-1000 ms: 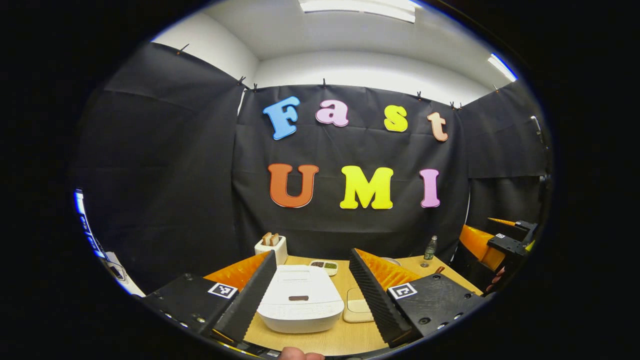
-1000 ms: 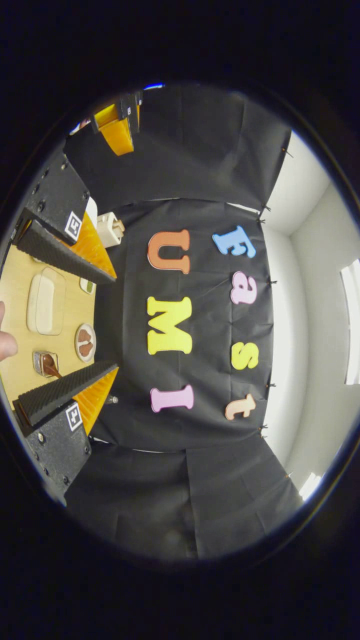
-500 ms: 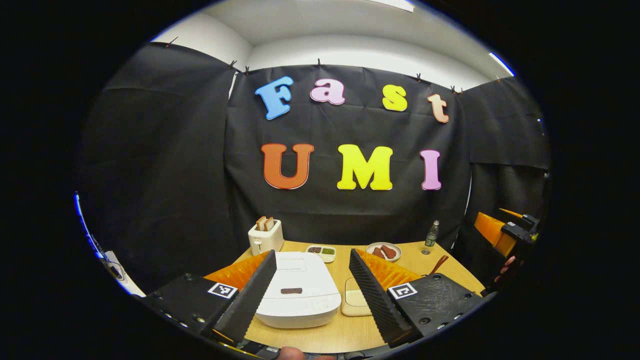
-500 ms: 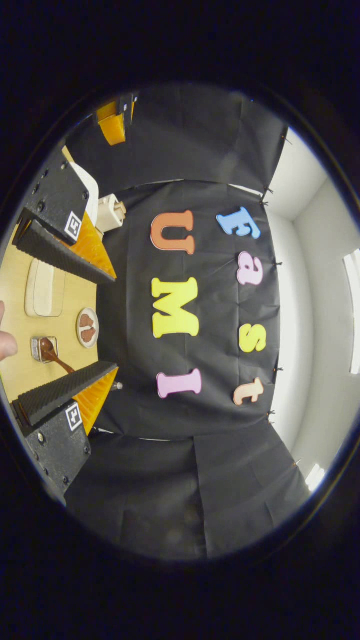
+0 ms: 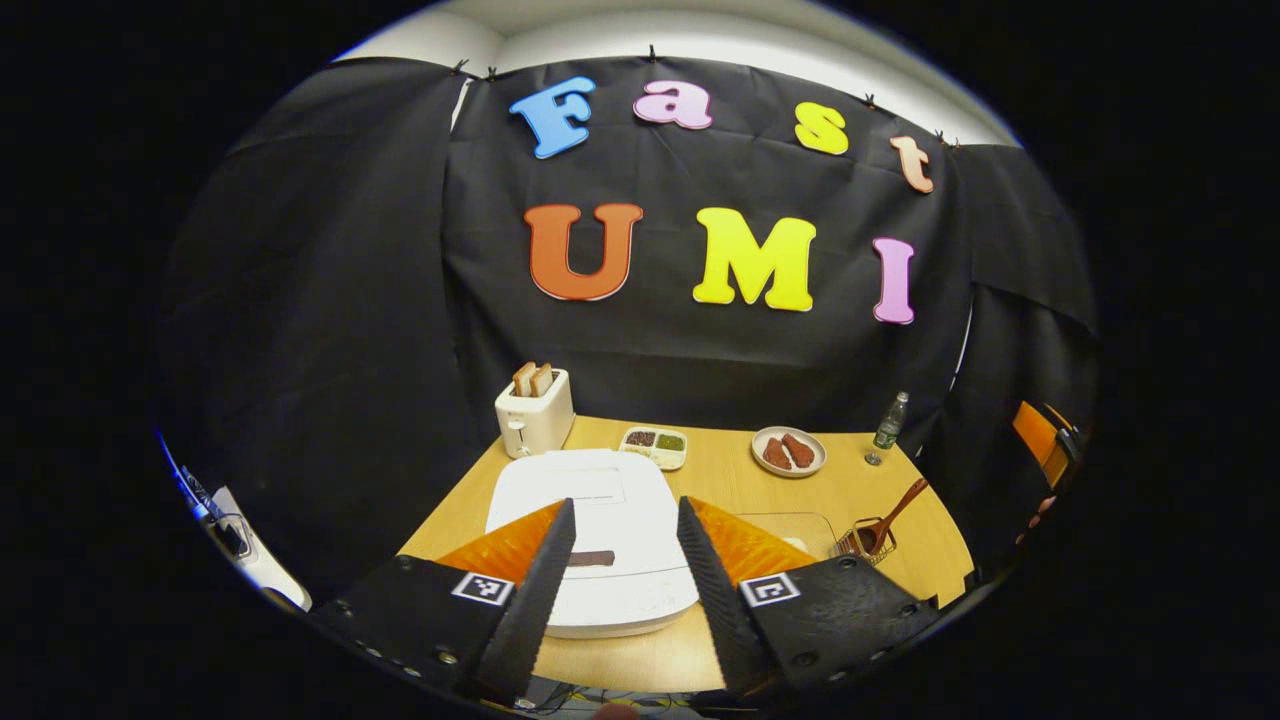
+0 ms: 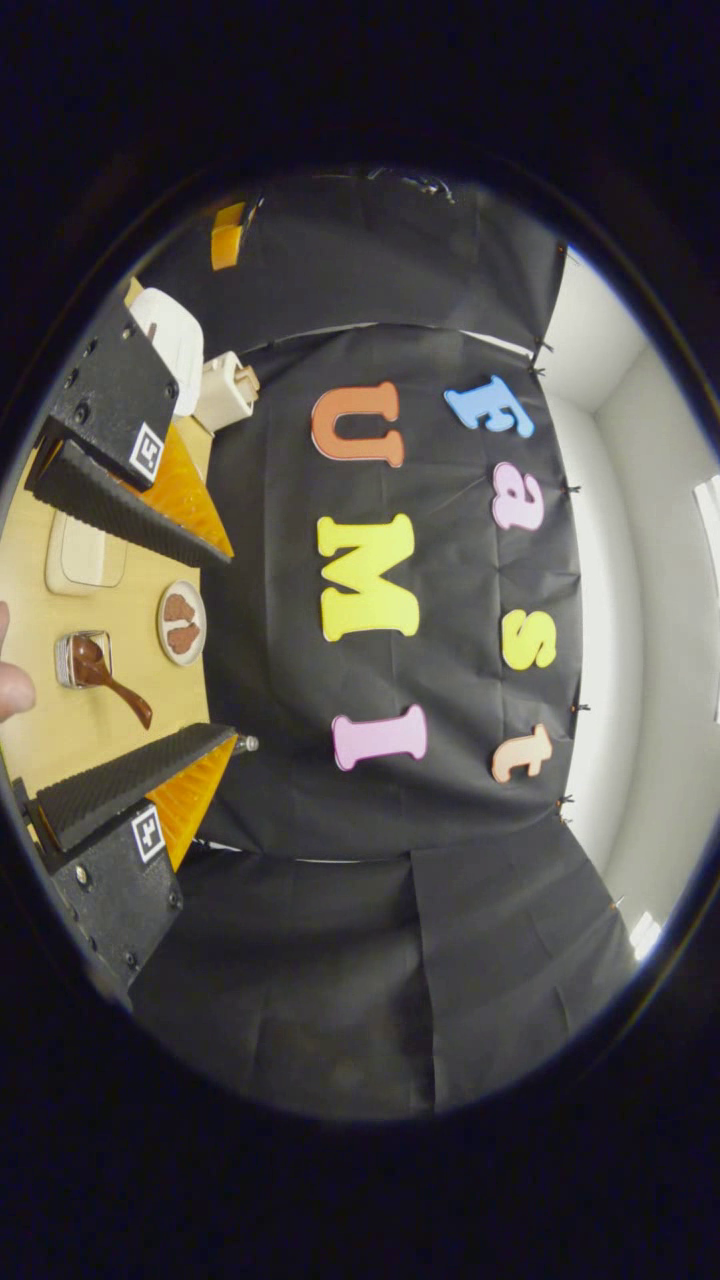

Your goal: Close the left gripper, press the button to open the rice cooker; take a wooden spoon from the chopstick holder with the right hand, scoop a spoonful of rice and pour it into the rice cooker, then put the wooden spoon back into the chopstick holder.

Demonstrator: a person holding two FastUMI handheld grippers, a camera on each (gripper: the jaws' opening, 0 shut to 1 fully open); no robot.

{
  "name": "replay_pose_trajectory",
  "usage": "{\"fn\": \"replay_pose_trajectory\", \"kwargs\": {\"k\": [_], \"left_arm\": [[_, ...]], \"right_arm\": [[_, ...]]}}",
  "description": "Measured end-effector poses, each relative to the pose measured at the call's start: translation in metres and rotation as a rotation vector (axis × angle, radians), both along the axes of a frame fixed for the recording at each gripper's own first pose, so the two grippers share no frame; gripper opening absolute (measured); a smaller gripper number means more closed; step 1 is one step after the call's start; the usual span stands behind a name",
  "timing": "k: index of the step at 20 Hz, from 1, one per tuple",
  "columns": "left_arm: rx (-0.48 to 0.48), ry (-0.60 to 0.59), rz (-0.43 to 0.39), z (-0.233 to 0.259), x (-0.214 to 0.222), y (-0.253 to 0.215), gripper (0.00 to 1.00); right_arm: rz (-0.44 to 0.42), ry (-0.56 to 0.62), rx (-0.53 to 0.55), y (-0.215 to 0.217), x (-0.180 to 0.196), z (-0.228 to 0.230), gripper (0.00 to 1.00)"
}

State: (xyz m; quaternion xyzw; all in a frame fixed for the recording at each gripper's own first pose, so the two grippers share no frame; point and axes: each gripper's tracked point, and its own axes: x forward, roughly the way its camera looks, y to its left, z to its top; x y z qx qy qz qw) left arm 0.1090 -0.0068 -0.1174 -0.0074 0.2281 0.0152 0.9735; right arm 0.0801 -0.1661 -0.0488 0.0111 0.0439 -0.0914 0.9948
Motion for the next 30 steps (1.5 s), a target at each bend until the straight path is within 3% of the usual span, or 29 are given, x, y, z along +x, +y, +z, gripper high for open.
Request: {"fn": "replay_pose_trajectory", "kwargs": {"k": [1,2,3,4,6,13,24,30], "left_arm": [[0.000,0.033,0.009,-0.008,0.004,0.003,0.59],[0.007,0.066,0.022,-0.015,0.006,0.007,0.39],[0.009,0.094,0.026,-0.021,0.009,0.010,0.29],[0.012,0.132,0.030,-0.027,0.011,0.013,0.10],[-0.024,0.206,0.024,-0.045,0.012,0.013,0.00],[-0.141,0.359,0.050,-0.098,0.031,0.024,0.00],[-0.157,0.447,0.130,-0.144,0.039,0.048,0.00],[-0.175,0.502,0.120,-0.158,0.032,0.045,0.00]], "right_arm": [[0.001,0.006,0.001,-0.003,0.004,-0.002,1.00],[0.002,0.009,0.003,-0.008,0.007,-0.003,1.00],[0.003,0.011,0.007,-0.011,0.010,-0.003,1.00],[0.003,0.013,0.008,-0.015,0.013,-0.005,1.00],[-0.002,0.017,0.012,-0.024,0.017,-0.009,1.00],[-0.018,0.058,0.044,-0.044,0.027,-0.031,1.00],[-0.035,0.122,0.054,-0.056,0.037,-0.061,1.00],[-0.022,0.130,0.057,-0.048,0.044,-0.066,1.00]]}}
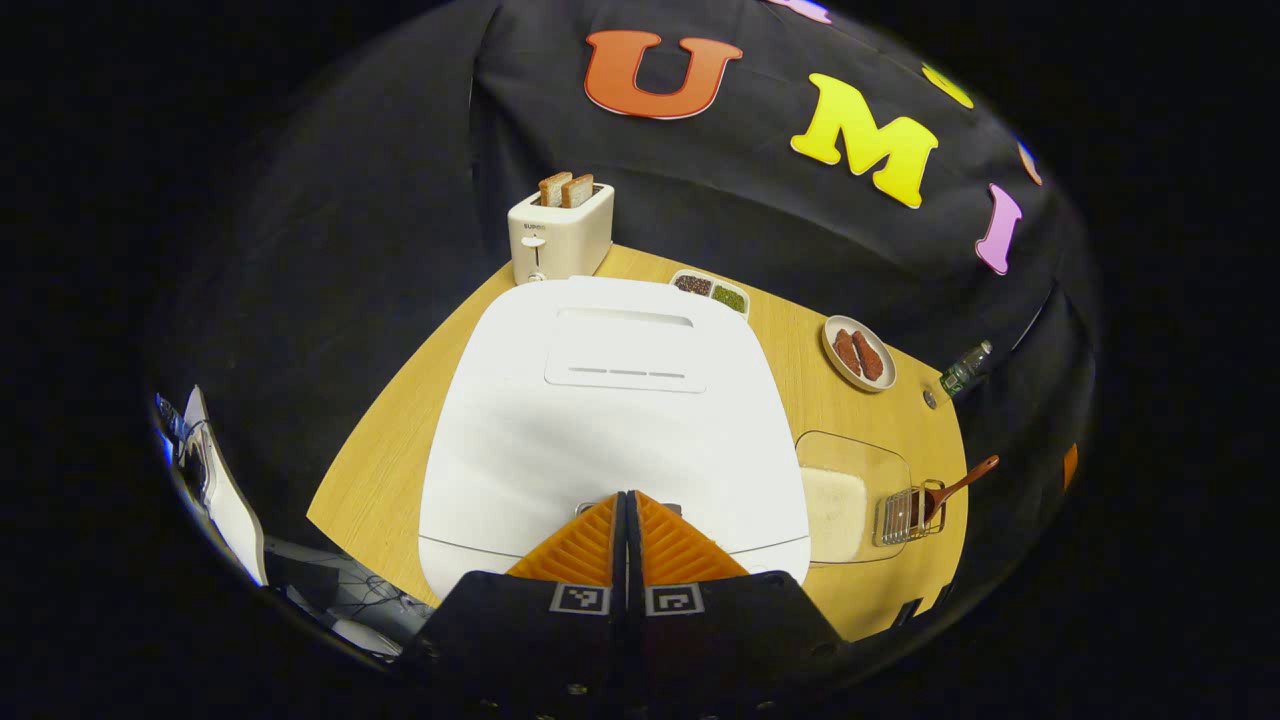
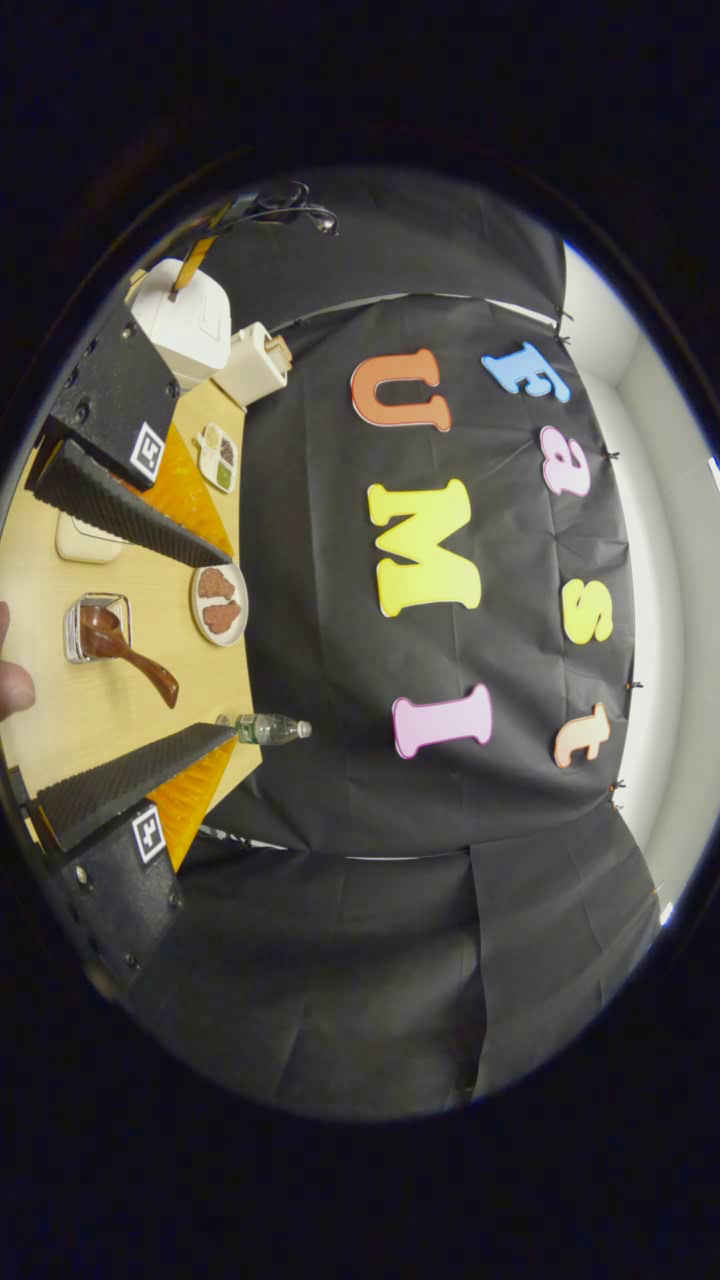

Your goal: Close the left gripper, press the button to open the rice cooker; take a wooden spoon from the chopstick holder with the right hand, scoop a spoonful of rice and pour it into the rice cooker, then put the wooden spoon back into the chopstick holder.

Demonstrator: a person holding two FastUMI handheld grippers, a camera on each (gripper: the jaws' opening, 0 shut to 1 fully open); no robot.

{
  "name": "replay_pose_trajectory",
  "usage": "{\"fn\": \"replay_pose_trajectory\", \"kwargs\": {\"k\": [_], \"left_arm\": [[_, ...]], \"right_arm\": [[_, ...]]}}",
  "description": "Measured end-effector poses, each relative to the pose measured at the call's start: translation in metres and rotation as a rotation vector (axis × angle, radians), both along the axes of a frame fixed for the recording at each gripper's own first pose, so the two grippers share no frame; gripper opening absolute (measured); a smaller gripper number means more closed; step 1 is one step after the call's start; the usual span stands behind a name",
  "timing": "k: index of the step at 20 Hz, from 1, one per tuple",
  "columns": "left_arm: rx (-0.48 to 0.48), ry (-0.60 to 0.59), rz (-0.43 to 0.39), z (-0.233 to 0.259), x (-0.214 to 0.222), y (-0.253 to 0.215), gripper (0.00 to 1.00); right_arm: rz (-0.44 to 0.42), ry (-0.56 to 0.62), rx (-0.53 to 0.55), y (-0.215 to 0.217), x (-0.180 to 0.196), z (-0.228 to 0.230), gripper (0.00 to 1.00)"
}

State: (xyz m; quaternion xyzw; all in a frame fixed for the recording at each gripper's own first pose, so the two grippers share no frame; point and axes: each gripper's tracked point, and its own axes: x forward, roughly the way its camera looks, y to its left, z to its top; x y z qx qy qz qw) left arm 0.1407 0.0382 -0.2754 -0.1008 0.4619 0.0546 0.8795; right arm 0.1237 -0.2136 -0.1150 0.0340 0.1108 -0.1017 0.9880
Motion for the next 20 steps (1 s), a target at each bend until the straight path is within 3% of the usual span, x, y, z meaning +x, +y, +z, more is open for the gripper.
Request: {"fn": "replay_pose_trajectory", "kwargs": {"k": [4,9,16,20], "left_arm": [[-0.023,0.034,0.010,0.001,0.001,0.000,0.00],[0.016,-0.025,-0.002,0.014,0.005,0.002,0.00],[0.123,-0.331,0.009,0.102,0.044,0.003,0.01],[0.111,-0.487,0.038,0.151,0.070,0.000,0.02]], "right_arm": [[0.000,0.011,0.018,0.005,0.000,-0.009,1.00],[0.009,0.007,0.014,0.005,-0.002,-0.002,1.00],[-0.006,0.022,-0.016,-0.010,-0.016,0.004,1.00],[0.017,0.015,-0.025,0.003,-0.015,0.011,1.00]]}}
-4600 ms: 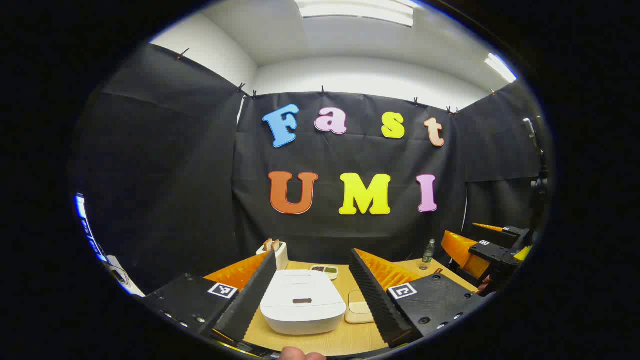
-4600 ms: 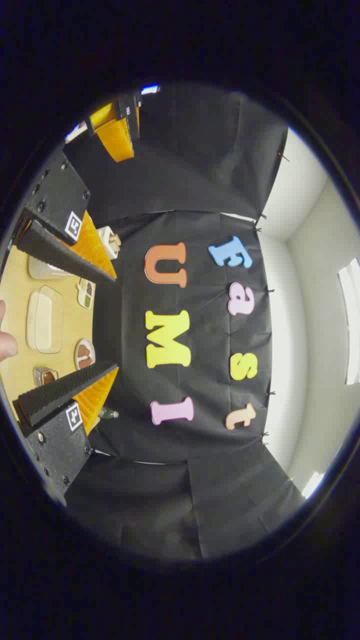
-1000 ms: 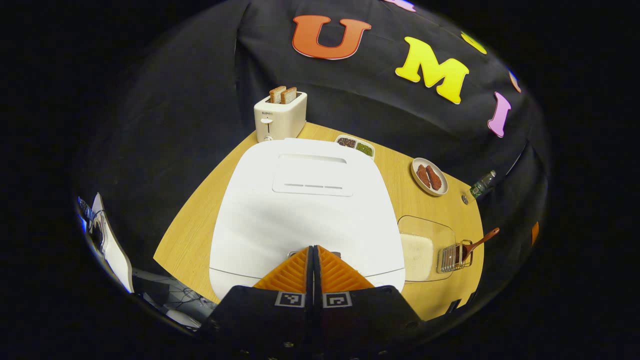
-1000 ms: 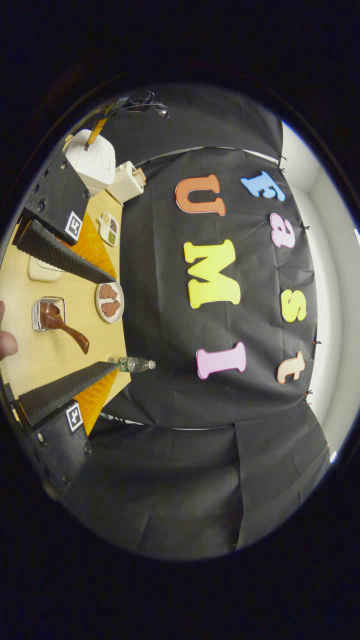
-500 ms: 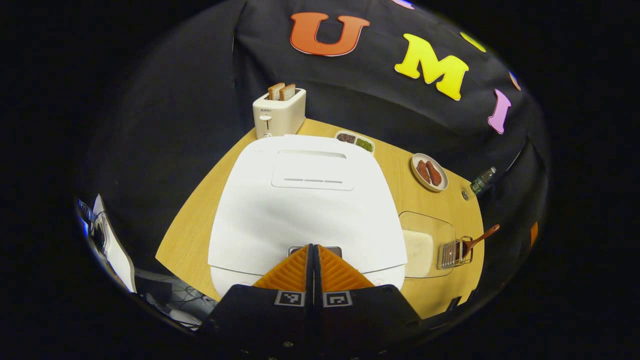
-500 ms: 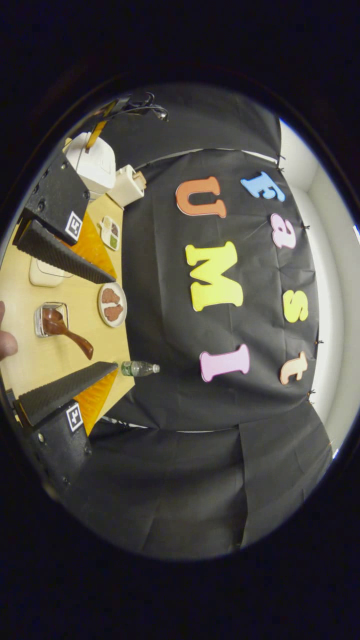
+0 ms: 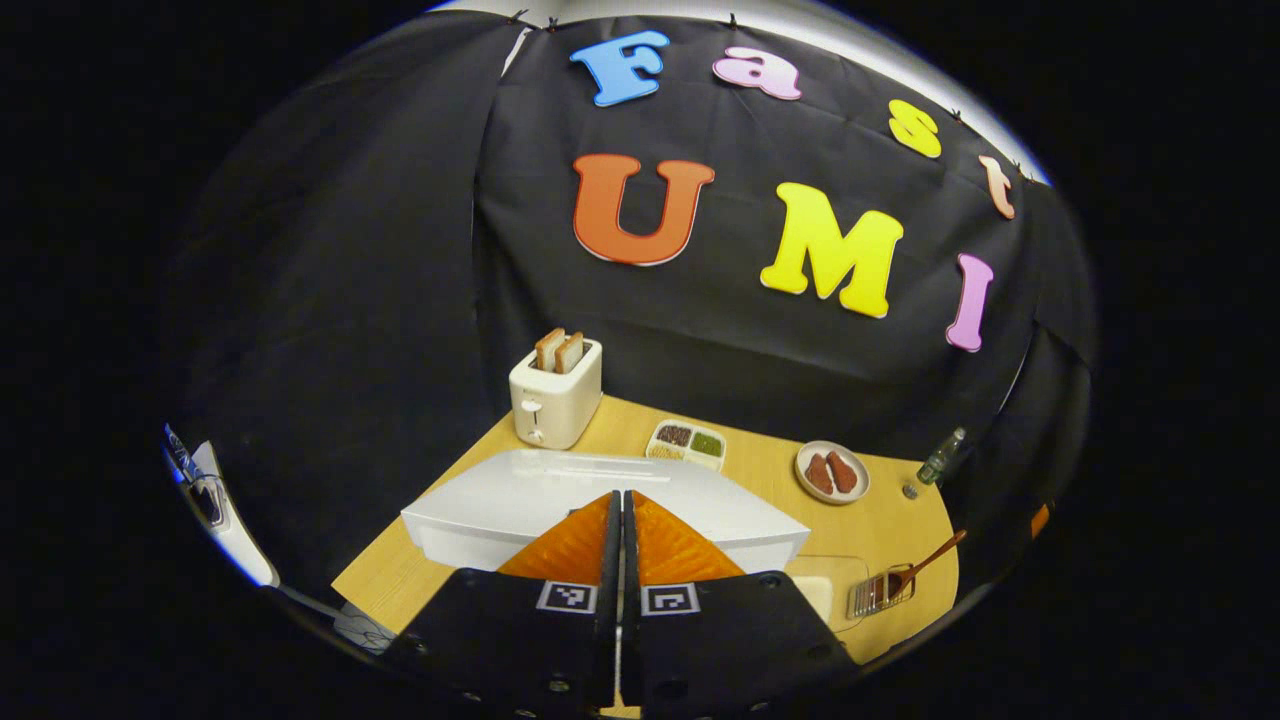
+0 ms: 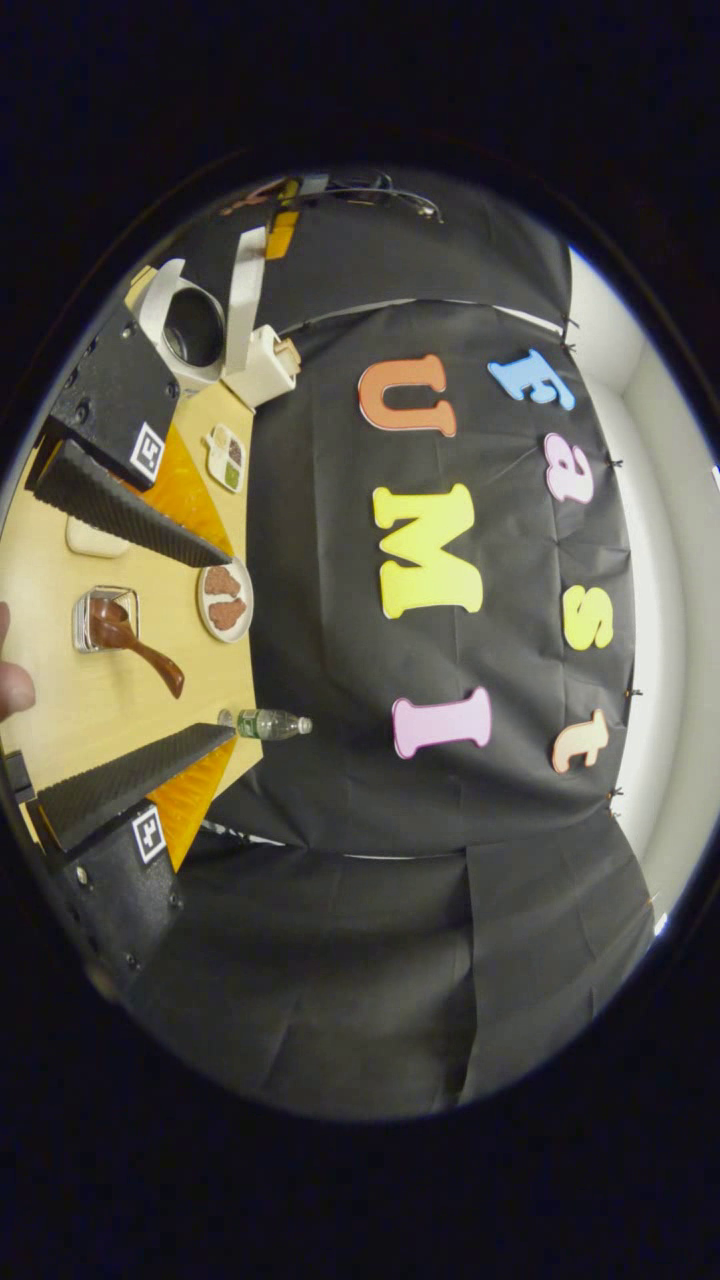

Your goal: Close the left gripper, press the button to open the rice cooker; take a wooden spoon from the chopstick holder with the right hand, scoop a spoonful of rice and pour it into the rice cooker, then put the wooden spoon back into the chopstick holder.

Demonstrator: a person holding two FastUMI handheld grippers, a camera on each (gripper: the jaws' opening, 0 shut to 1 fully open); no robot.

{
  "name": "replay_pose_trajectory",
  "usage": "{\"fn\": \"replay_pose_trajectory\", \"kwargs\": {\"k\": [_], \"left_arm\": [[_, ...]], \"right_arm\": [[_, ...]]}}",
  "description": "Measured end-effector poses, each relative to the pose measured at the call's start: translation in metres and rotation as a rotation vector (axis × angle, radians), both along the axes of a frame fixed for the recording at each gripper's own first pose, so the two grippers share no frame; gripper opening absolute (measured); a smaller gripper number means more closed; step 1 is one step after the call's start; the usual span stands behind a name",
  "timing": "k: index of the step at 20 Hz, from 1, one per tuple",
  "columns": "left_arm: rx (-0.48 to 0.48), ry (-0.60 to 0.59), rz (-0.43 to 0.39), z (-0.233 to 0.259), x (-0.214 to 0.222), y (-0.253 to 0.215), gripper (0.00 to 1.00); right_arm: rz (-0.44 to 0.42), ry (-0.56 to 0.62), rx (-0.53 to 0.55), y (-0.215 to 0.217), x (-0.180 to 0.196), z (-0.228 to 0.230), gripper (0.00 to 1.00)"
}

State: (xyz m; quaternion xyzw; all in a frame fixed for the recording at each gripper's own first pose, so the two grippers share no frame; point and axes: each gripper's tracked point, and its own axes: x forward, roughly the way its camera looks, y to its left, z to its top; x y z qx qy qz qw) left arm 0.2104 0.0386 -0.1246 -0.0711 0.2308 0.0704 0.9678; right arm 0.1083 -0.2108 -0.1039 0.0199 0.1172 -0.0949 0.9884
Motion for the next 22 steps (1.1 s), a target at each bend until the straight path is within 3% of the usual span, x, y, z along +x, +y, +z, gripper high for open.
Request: {"fn": "replay_pose_trajectory", "kwargs": {"k": [5,9,10,11,12,13,14,22], "left_arm": [[0.081,-0.168,-0.015,0.058,0.002,0.003,0.13],[0.102,-0.259,-0.034,0.086,-0.014,-0.007,0.53],[0.101,-0.272,-0.036,0.088,-0.019,-0.006,0.70],[0.089,-0.278,-0.053,0.087,-0.023,-0.012,0.64],[0.070,-0.279,-0.063,0.086,-0.029,-0.020,0.87],[0.051,-0.283,-0.066,0.084,-0.038,-0.027,0.93],[0.038,-0.283,-0.068,0.083,-0.048,-0.031,0.97],[0.104,-0.364,-0.100,0.094,-0.081,-0.056,0.94]], "right_arm": [[0.027,0.004,0.020,0.015,-0.003,0.002,1.00],[0.017,0.029,0.018,0.012,-0.010,-0.005,1.00],[0.014,0.035,0.020,0.012,-0.011,-0.007,1.00],[0.010,0.040,0.017,0.011,-0.012,-0.006,1.00],[0.008,0.047,0.014,0.011,-0.013,-0.008,1.00],[0.009,0.051,0.013,0.012,-0.014,-0.009,1.00],[0.008,0.056,0.013,0.011,-0.015,-0.011,1.00],[-0.015,0.108,0.012,-0.004,-0.014,-0.039,1.00]]}}
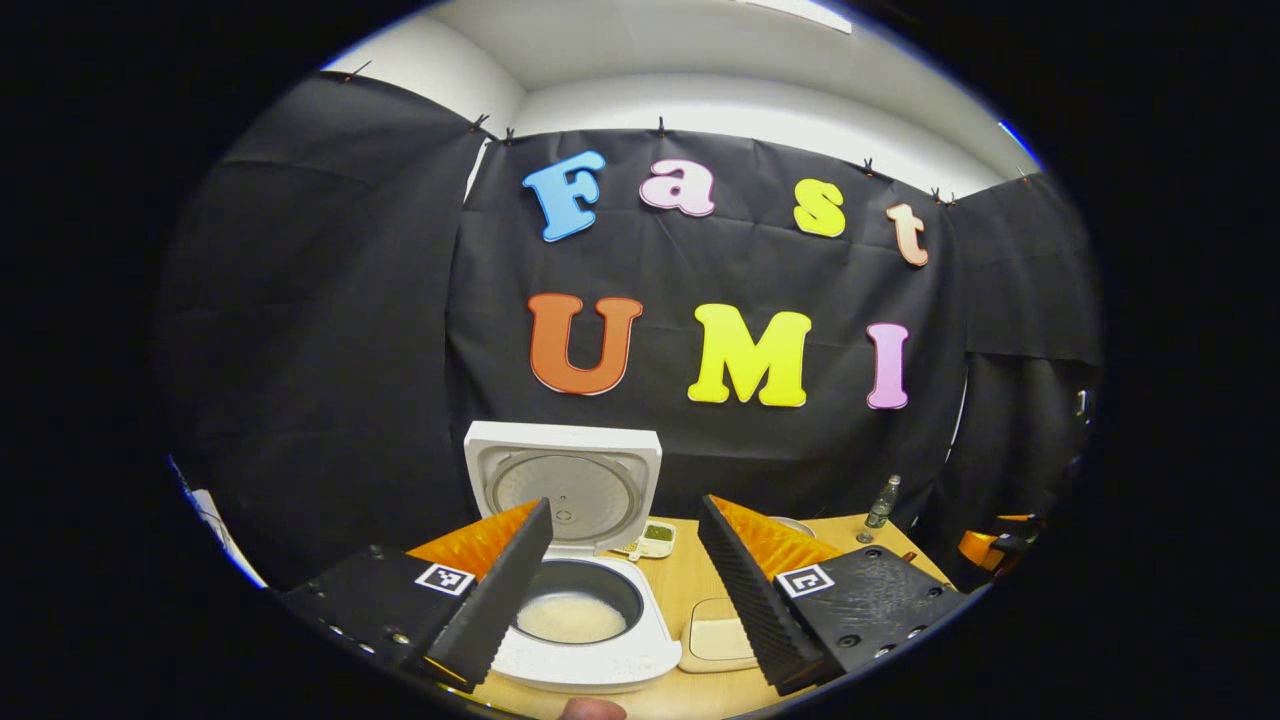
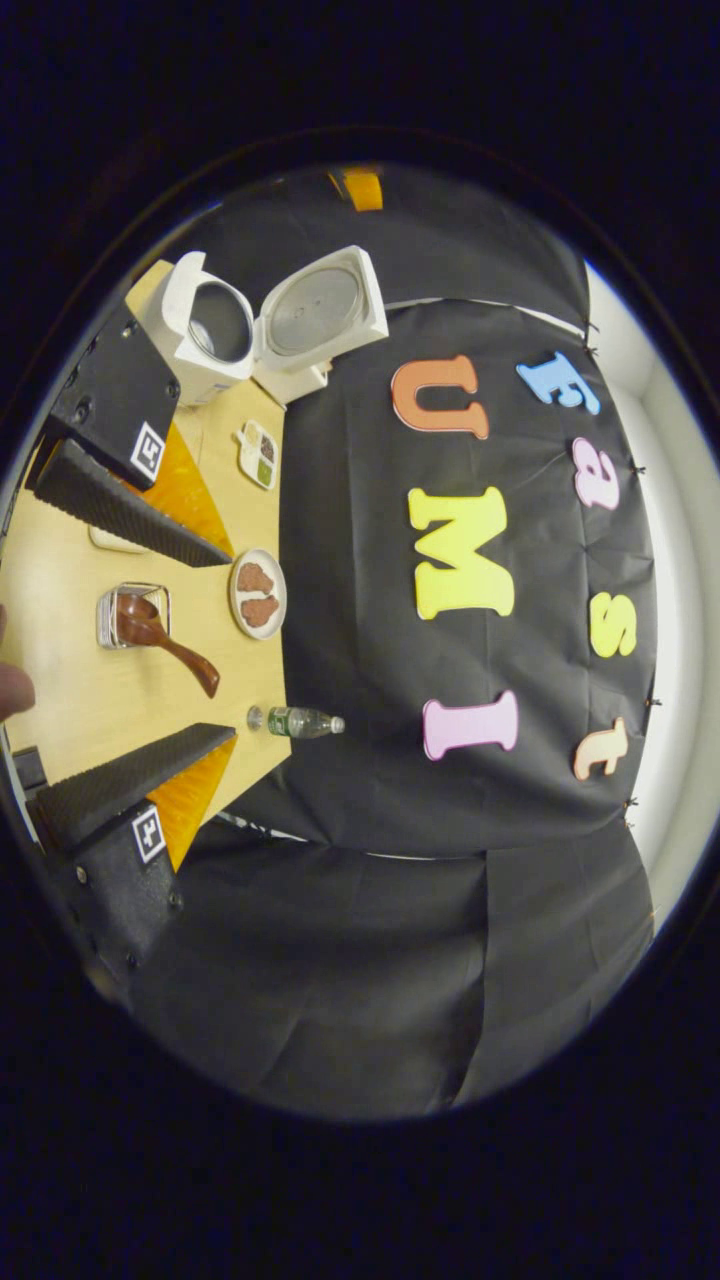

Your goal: Close the left gripper, press the button to open the rice cooker; take a wooden spoon from the chopstick holder with the right hand, scoop a spoonful of rice and pour it into the rice cooker, then put the wooden spoon back into the chopstick holder.

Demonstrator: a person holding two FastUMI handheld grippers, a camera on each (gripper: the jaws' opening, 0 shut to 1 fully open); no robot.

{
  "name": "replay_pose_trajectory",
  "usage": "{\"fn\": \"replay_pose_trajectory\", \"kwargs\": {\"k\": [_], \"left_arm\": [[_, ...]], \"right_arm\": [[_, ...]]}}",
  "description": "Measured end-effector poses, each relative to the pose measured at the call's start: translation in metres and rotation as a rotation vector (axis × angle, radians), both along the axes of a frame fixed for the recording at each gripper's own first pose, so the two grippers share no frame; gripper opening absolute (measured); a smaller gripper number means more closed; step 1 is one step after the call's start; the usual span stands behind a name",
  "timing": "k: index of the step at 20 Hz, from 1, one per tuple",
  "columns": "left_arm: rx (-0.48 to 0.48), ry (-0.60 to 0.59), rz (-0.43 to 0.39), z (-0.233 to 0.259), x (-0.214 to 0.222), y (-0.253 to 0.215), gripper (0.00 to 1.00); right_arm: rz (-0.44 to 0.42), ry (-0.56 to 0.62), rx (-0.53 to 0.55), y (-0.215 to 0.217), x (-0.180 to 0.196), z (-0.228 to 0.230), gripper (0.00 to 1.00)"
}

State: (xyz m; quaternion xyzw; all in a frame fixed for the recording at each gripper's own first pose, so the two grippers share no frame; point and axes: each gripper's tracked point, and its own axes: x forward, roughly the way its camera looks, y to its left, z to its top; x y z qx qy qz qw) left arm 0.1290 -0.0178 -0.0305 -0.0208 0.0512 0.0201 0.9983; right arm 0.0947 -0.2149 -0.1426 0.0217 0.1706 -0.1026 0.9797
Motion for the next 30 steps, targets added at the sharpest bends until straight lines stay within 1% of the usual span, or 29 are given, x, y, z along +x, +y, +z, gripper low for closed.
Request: {"fn": "replay_pose_trajectory", "kwargs": {"k": [3,7,10,11,12,13,14,15,16,17,18,19,20,21,22,23,24,25,26,27,28,30], "left_arm": [[-0.014,-0.027,0.020,0.010,0.004,-0.003,0.94],[-0.010,-0.026,0.077,0.006,0.009,-0.005,0.94],[0.003,-0.032,0.118,0.008,0.010,-0.008,0.94],[-0.001,-0.023,0.129,0.008,0.010,-0.009,0.94],[-0.005,-0.011,0.141,0.004,0.011,-0.011,0.94],[-0.005,0.003,0.157,0.001,0.011,-0.011,0.94],[-0.003,0.025,0.174,-0.005,0.012,-0.009,0.94],[-0.003,0.049,0.185,-0.011,0.012,-0.010,0.94],[-0.001,0.066,0.195,-0.015,0.011,-0.010,0.94],[0.001,0.080,0.203,-0.018,0.011,-0.011,0.94],[0.011,0.097,0.216,-0.023,0.012,-0.010,0.94],[0.025,0.120,0.236,-0.028,0.010,-0.007,0.94],[0.031,0.138,0.251,-0.033,0.008,-0.006,0.94],[0.031,0.150,0.258,-0.035,0.005,-0.006,0.94],[0.028,0.157,0.269,-0.036,0.003,-0.006,0.94],[0.026,0.159,0.280,-0.036,0.001,-0.004,0.94],[0.026,0.160,0.290,-0.036,-0.001,-0.002,0.94],[0.026,0.162,0.298,-0.037,-0.003,0.001,0.94],[0.027,0.163,0.305,-0.038,-0.004,0.002,0.94],[0.025,0.167,0.313,-0.039,-0.006,0.005,0.94],[0.019,0.167,0.315,-0.040,-0.008,0.006,0.94],[0.009,0.152,0.319,-0.038,-0.010,0.009,0.94]], "right_arm": [[0.023,0.019,0.053,-0.005,0.014,-0.026,1.00],[0.047,0.057,0.125,-0.020,0.041,-0.078,1.00],[0.059,0.130,0.176,-0.027,0.065,-0.122,0.93],[0.073,0.148,0.193,-0.027,0.074,-0.134,0.98],[0.084,0.163,0.214,-0.026,0.081,-0.143,0.94],[0.093,0.175,0.238,-0.026,0.090,-0.152,0.93],[0.096,0.192,0.257,-0.027,0.096,-0.162,0.89],[0.090,0.211,0.277,-0.029,0.102,-0.172,0.82],[0.086,0.227,0.297,-0.031,0.107,-0.183,0.82],[0.086,0.238,0.313,-0.032,0.112,-0.191,0.80],[0.087,0.248,0.322,-0.033,0.117,-0.197,0.71],[0.094,0.255,0.329,-0.033,0.121,-0.202,0.66],[0.101,0.254,0.337,-0.033,0.124,-0.203,0.58],[0.112,0.252,0.342,-0.031,0.128,-0.202,0.54],[0.124,0.250,0.337,-0.029,0.130,-0.203,0.40],[0.134,0.248,0.331,-0.028,0.133,-0.202,0.42],[0.138,0.246,0.328,-0.027,0.134,-0.201,0.34],[0.133,0.251,0.333,-0.028,0.134,-0.201,0.30],[0.135,0.253,0.344,-0.027,0.135,-0.201,0.25],[0.134,0.260,0.354,-0.025,0.134,-0.199,0.24],[0.128,0.265,0.351,-0.024,0.132,-0.198,0.20],[0.138,0.272,0.335,-0.019,0.128,-0.192,0.17]]}}
